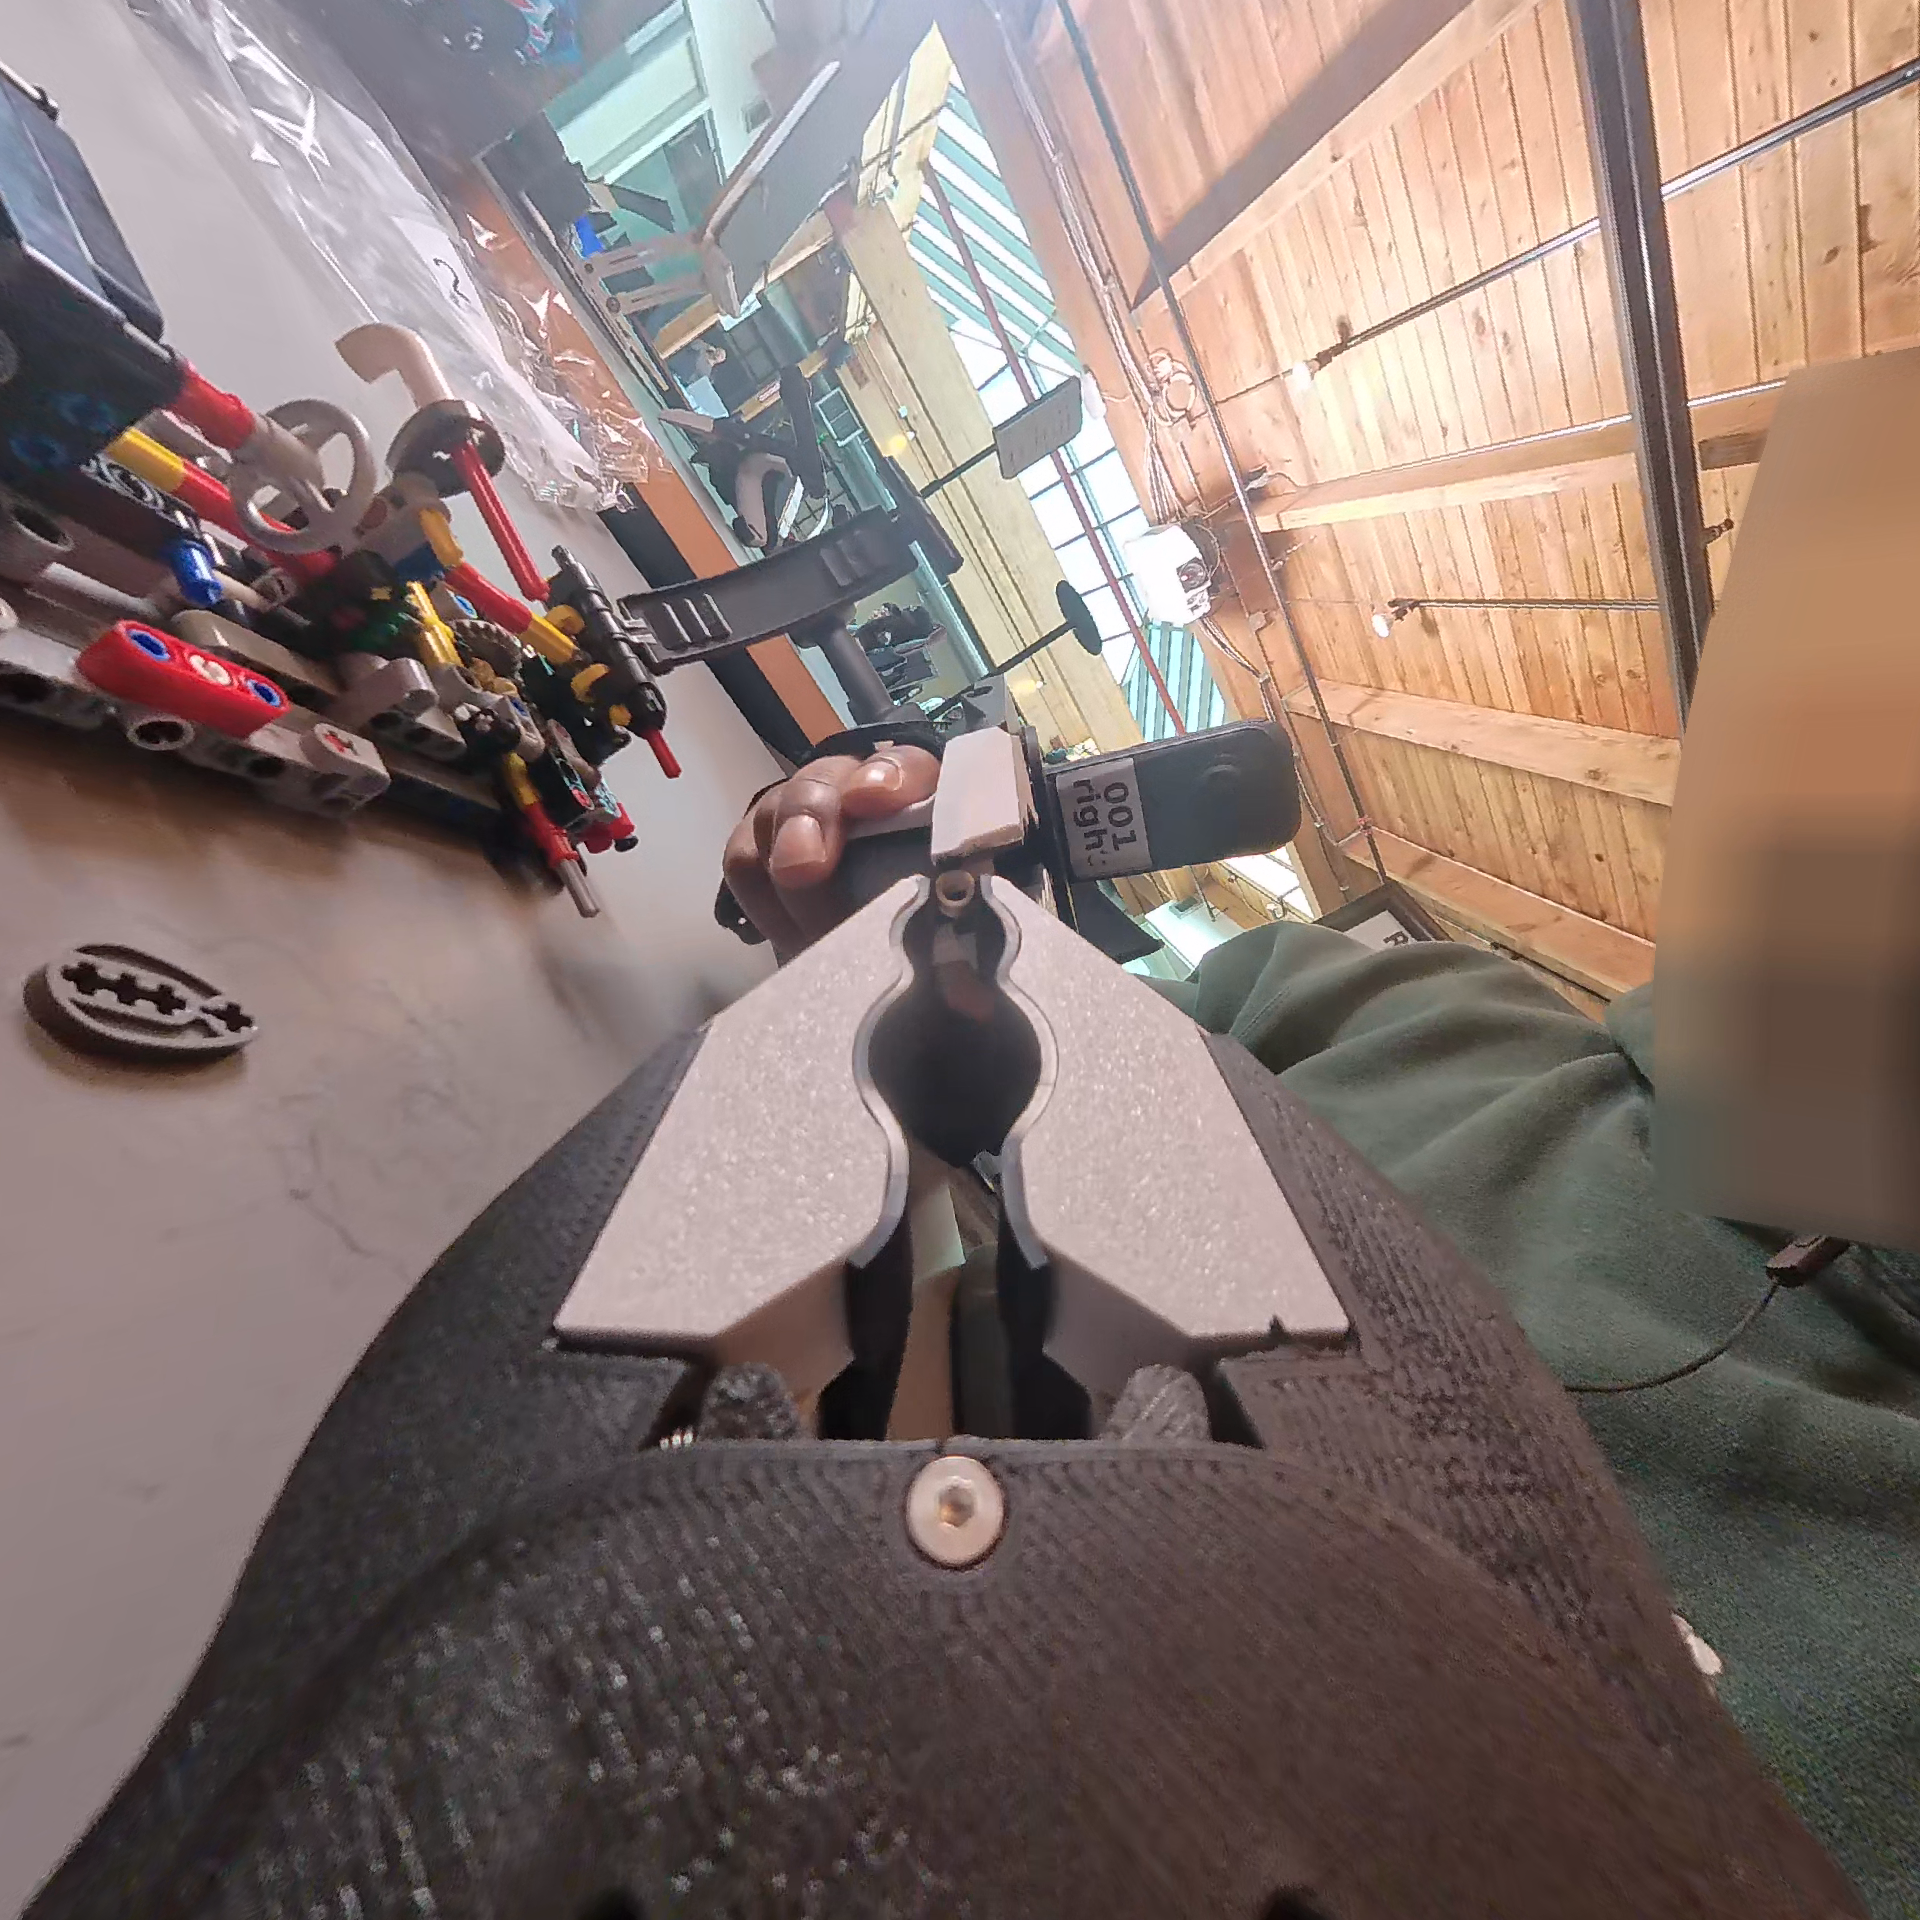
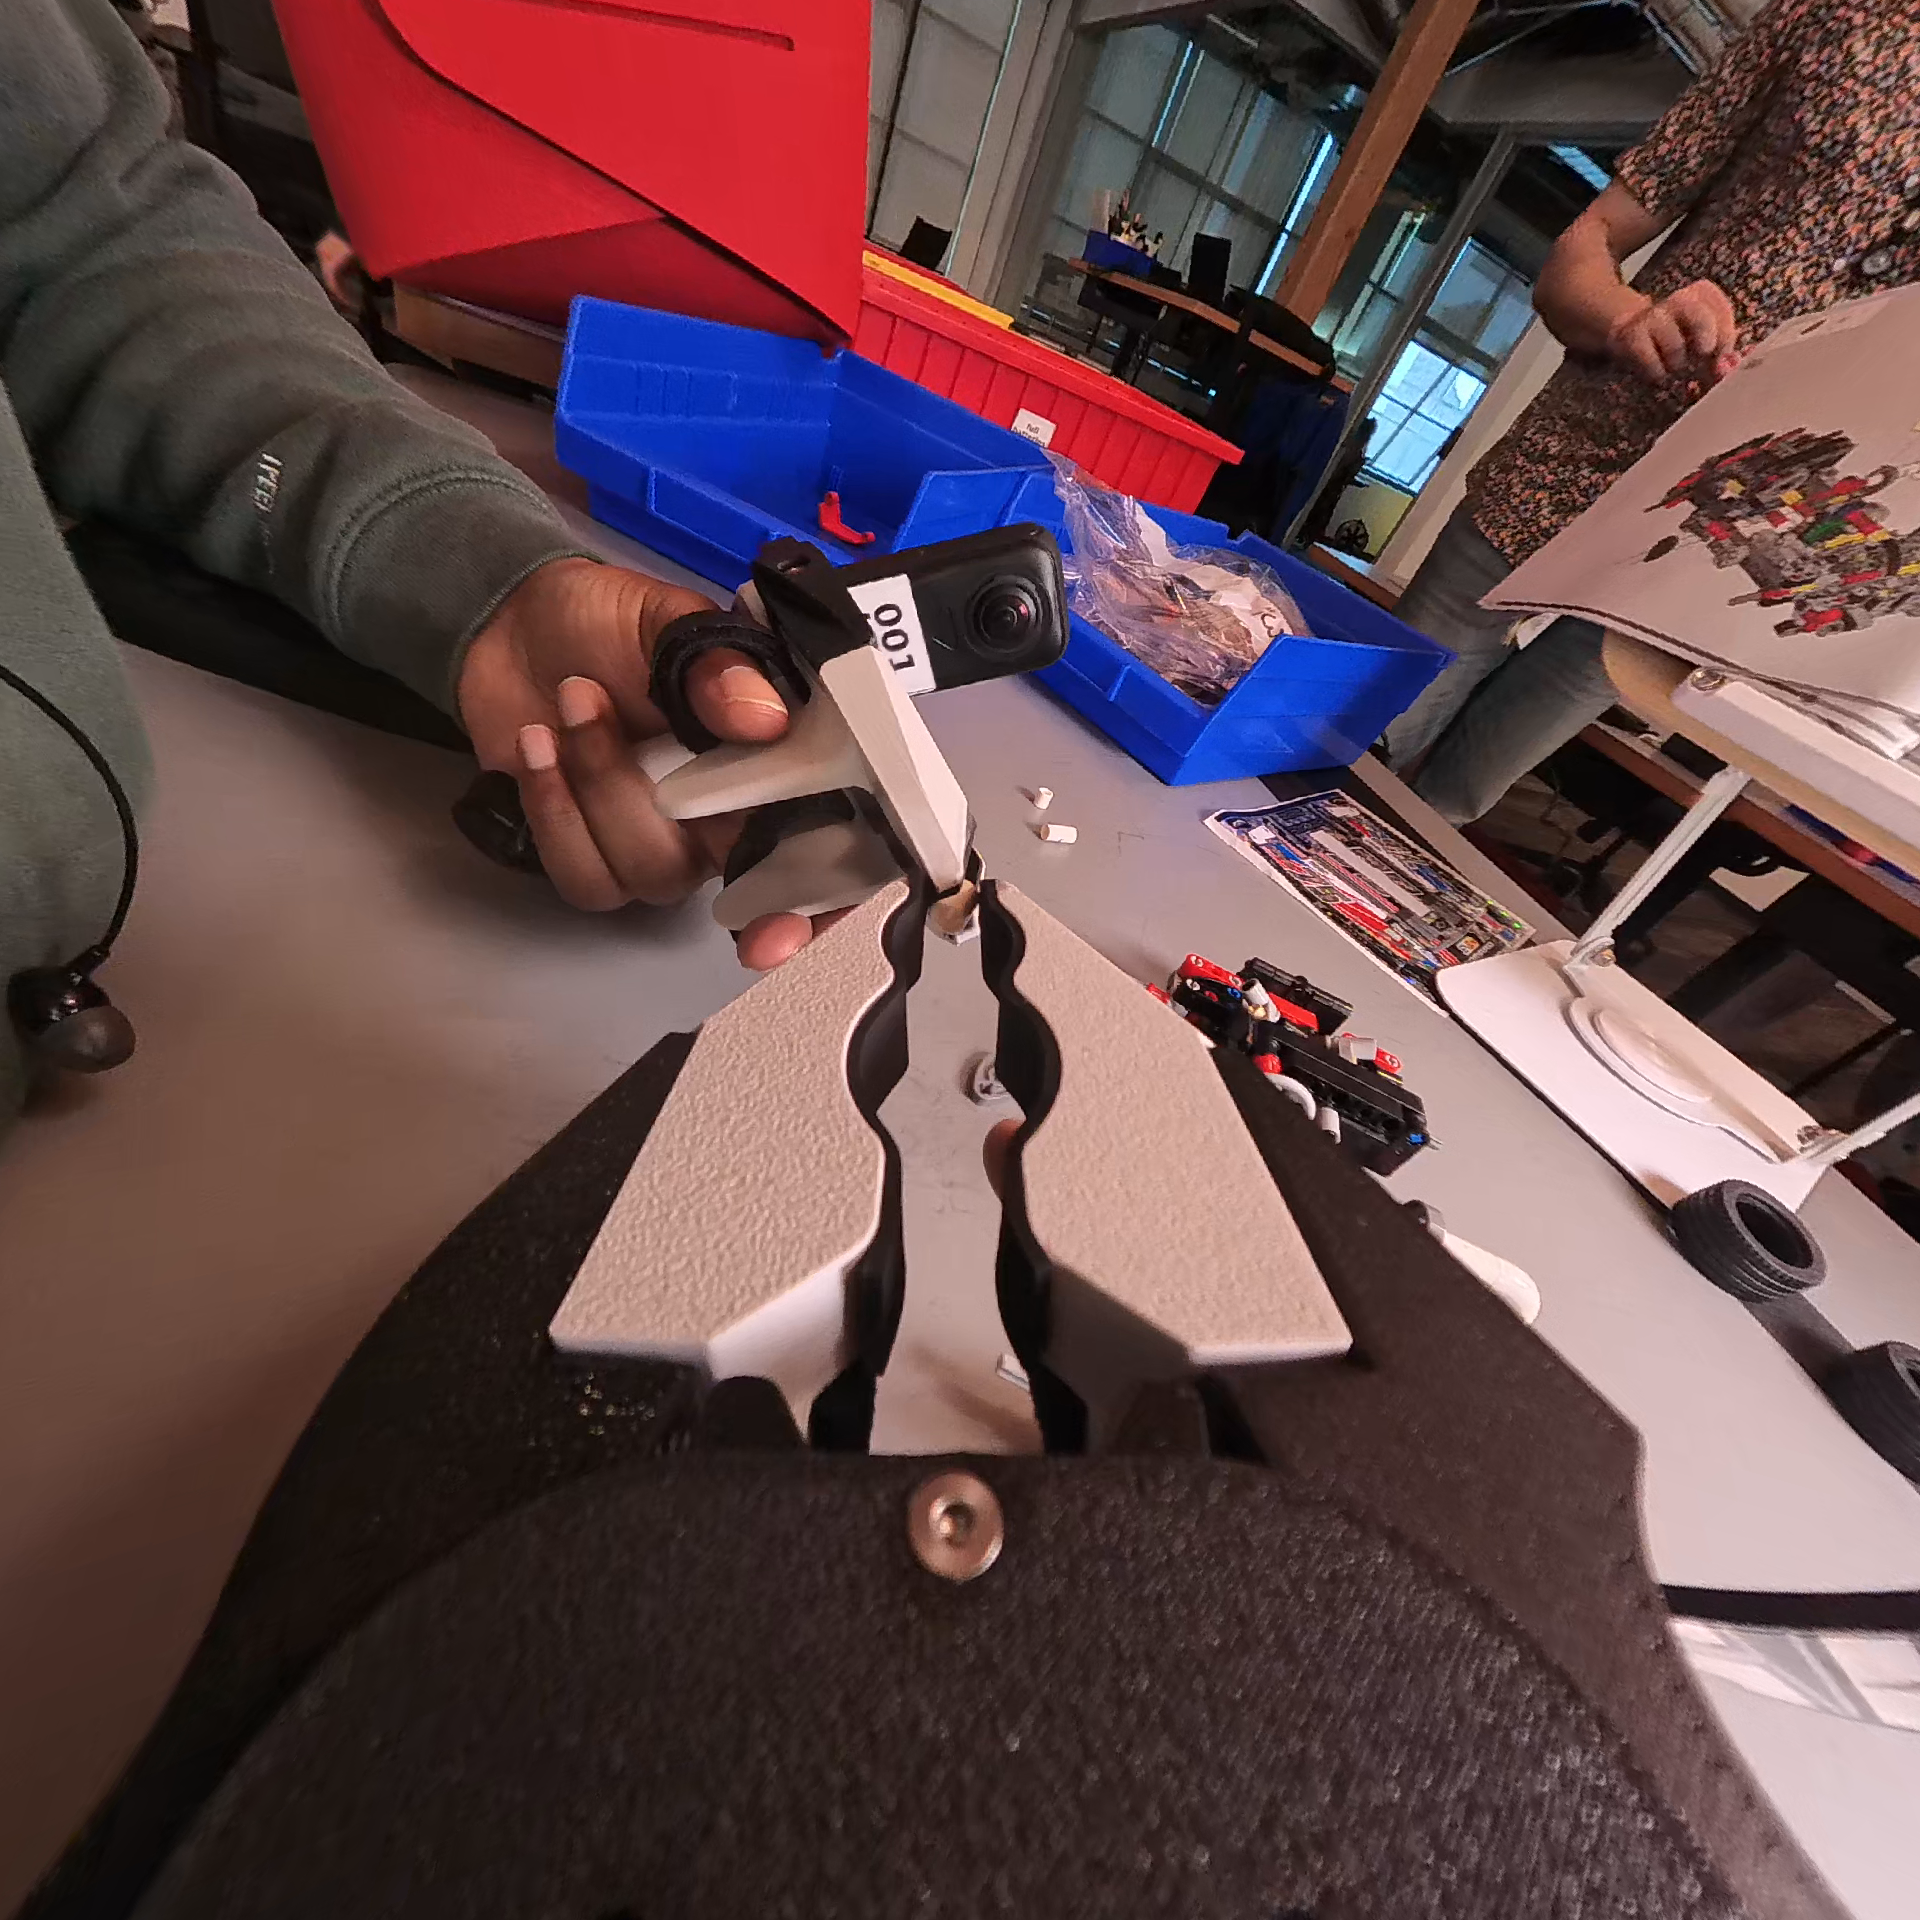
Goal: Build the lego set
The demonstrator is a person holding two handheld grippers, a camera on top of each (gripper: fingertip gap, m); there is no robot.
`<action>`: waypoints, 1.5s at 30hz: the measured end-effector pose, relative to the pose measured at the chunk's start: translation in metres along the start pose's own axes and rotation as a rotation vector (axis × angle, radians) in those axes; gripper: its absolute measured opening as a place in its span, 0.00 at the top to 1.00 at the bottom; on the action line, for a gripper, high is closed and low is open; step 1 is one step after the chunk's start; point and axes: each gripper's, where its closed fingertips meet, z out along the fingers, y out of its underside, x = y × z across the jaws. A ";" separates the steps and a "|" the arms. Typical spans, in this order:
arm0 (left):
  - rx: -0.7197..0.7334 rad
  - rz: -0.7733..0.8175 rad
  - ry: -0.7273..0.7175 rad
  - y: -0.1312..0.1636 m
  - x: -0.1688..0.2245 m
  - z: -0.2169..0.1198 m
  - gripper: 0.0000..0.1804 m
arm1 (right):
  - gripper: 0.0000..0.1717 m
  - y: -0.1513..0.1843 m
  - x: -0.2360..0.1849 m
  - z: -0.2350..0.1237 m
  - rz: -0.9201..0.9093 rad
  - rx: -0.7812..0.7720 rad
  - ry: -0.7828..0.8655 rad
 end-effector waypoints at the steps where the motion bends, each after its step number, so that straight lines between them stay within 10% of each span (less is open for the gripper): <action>1: -0.002 0.003 0.001 0.000 0.000 0.000 0.98 | 0.96 0.000 0.000 0.000 0.002 0.002 -0.002; 45: -0.100 0.088 0.026 0.013 0.009 0.002 0.98 | 0.97 -0.001 -0.010 -0.011 0.133 0.012 -0.162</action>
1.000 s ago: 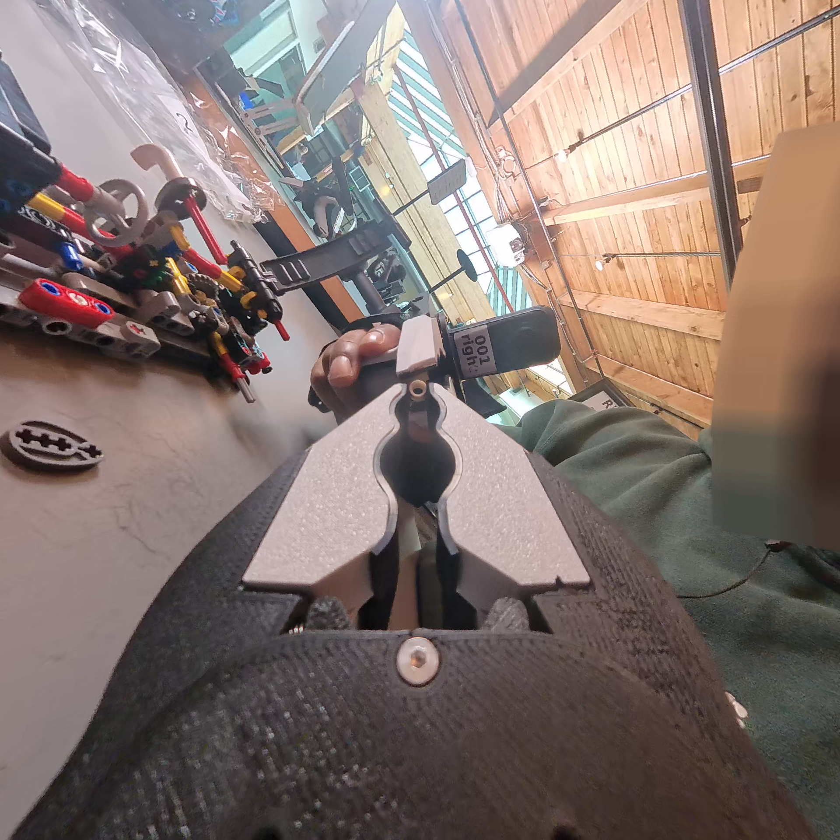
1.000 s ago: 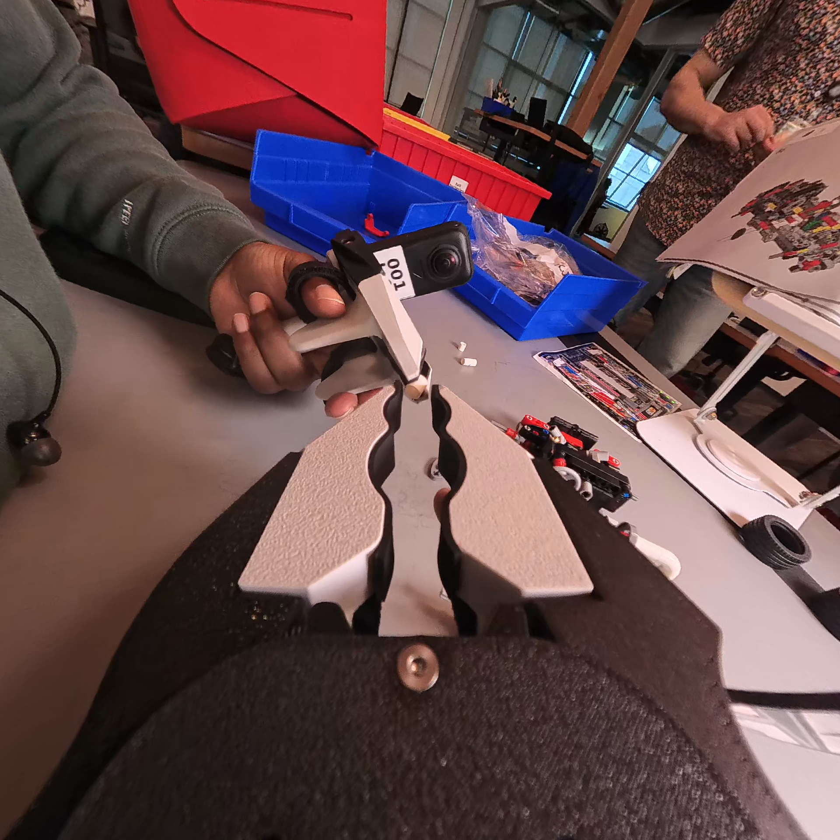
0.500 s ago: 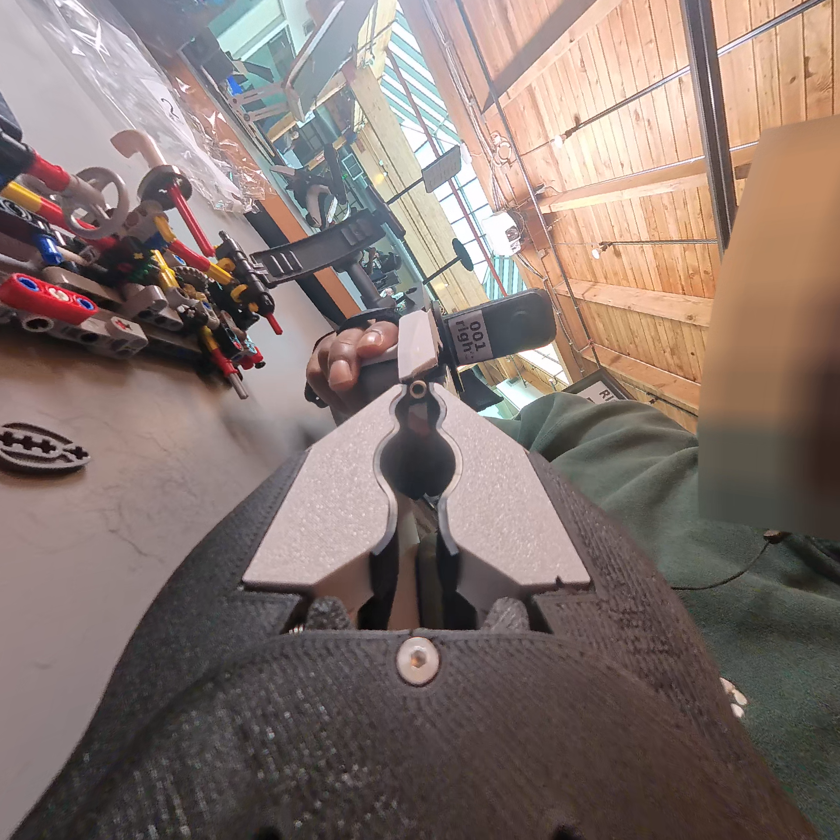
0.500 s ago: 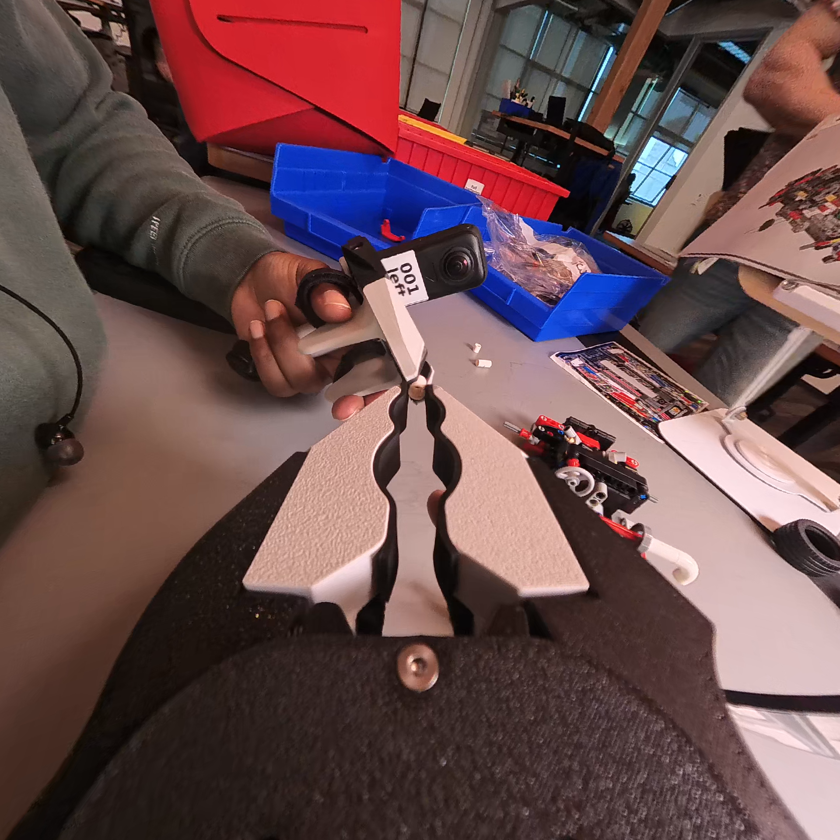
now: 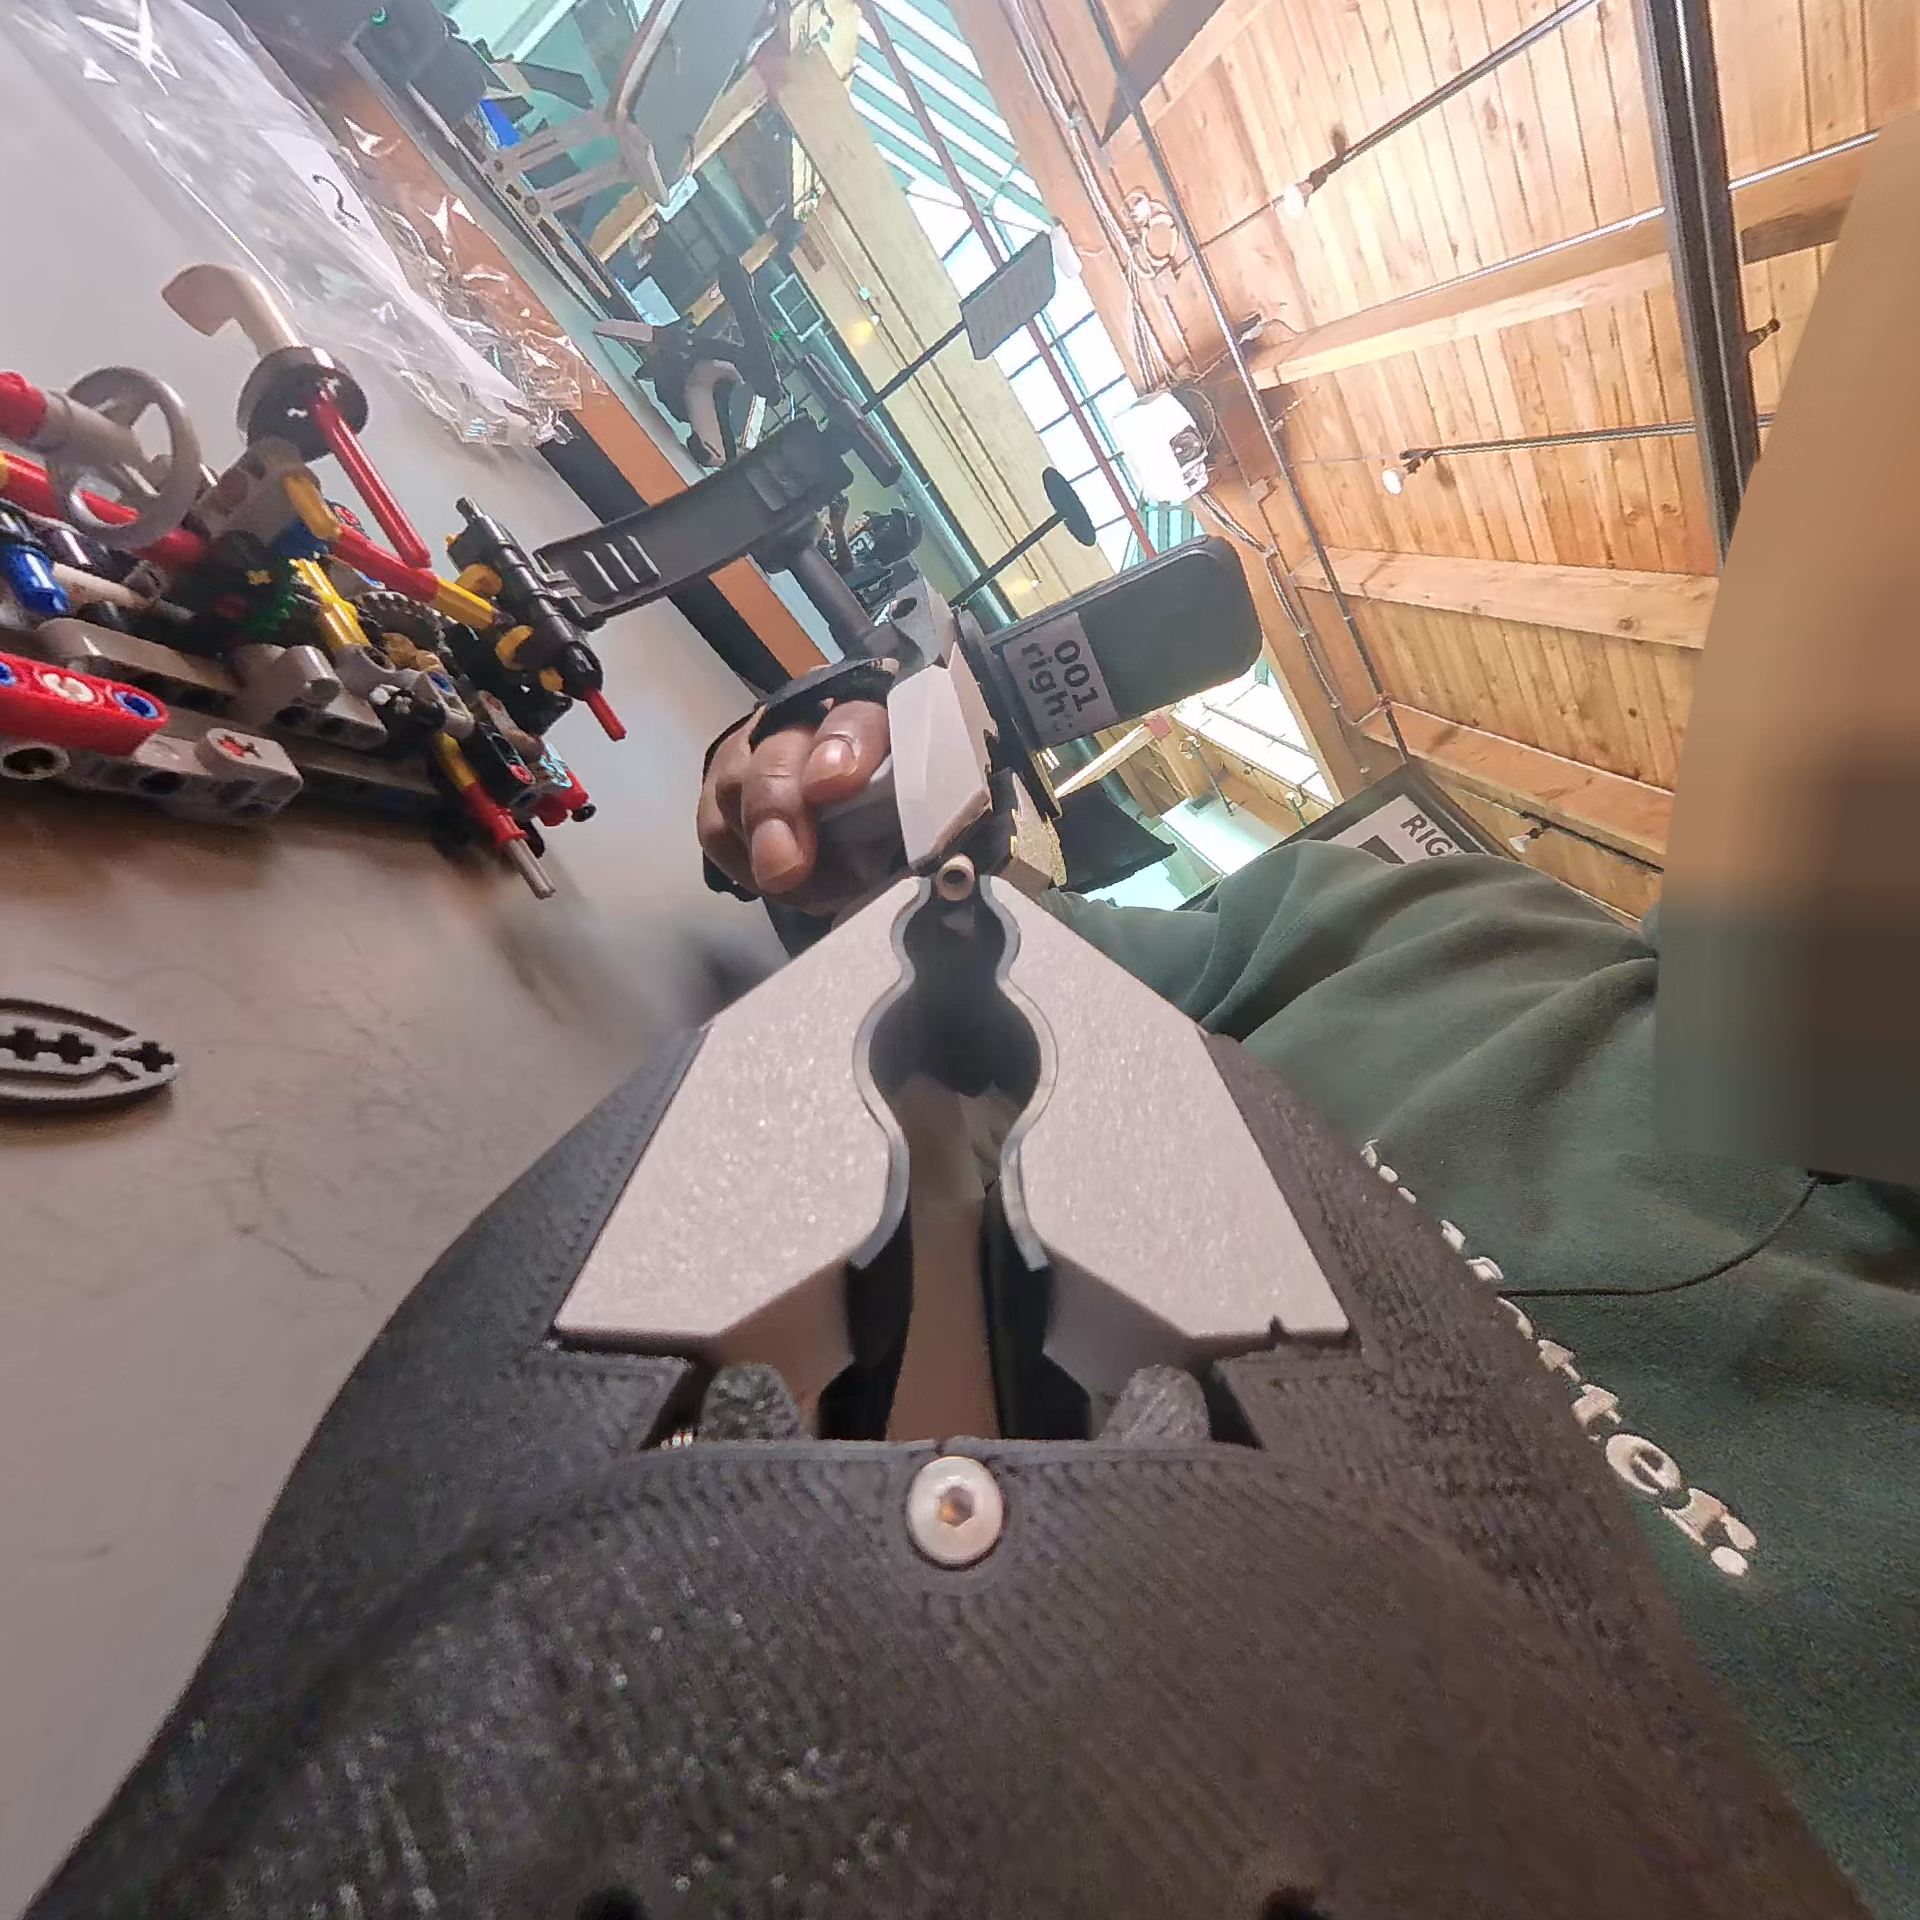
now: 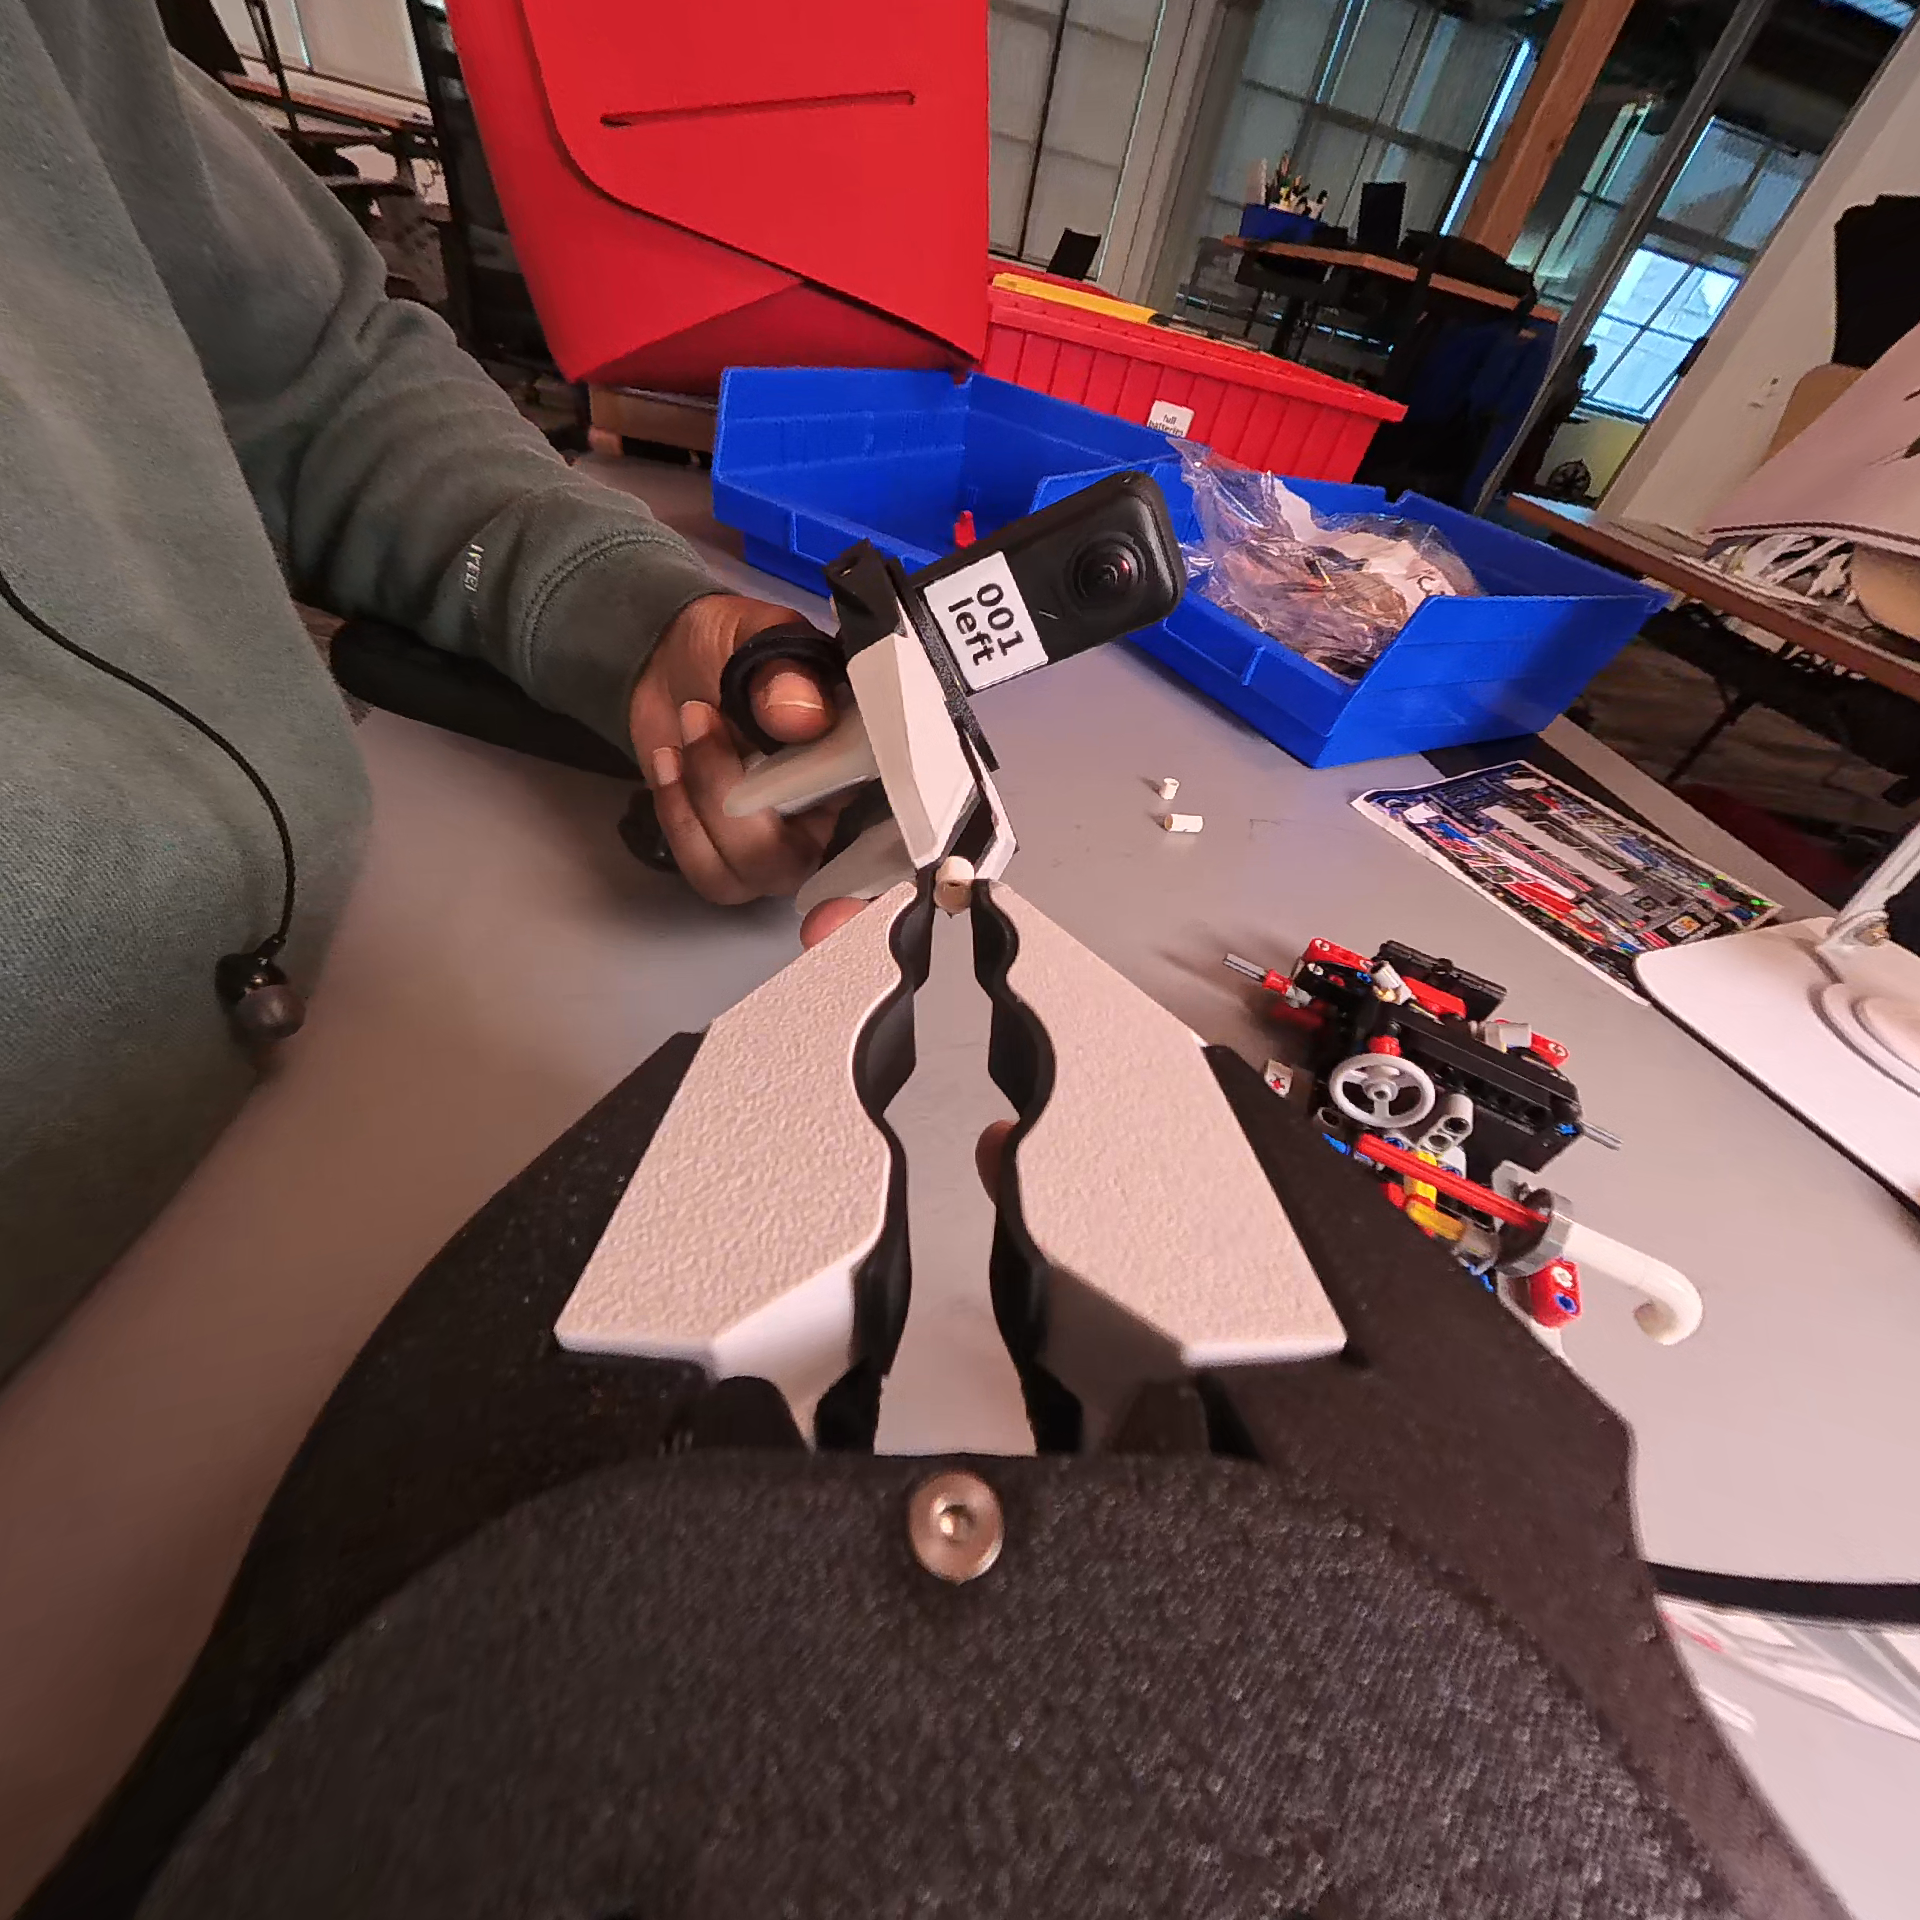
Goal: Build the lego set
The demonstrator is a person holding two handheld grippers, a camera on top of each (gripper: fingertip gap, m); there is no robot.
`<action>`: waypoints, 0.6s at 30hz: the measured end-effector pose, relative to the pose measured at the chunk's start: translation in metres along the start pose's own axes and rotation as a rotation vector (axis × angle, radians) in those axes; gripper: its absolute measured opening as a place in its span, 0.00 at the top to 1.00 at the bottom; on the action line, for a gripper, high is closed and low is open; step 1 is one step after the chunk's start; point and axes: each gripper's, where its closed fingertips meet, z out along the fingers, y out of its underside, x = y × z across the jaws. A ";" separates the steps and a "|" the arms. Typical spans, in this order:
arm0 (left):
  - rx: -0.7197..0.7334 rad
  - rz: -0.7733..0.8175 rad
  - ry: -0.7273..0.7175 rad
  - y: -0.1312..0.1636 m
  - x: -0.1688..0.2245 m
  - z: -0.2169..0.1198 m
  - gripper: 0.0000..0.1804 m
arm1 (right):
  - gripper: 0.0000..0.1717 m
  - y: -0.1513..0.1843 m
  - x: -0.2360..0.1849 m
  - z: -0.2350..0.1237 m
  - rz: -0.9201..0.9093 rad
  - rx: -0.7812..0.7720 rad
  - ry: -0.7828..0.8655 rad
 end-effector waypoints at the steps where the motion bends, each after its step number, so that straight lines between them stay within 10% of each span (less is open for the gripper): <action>1: -0.003 0.005 -0.003 0.000 0.000 0.000 0.98 | 0.97 0.000 0.000 0.000 0.003 -0.001 -0.002; 18: -0.142 0.157 -0.097 0.012 -0.007 -0.005 0.93 | 0.97 0.012 -0.009 0.006 -0.045 -0.059 -0.024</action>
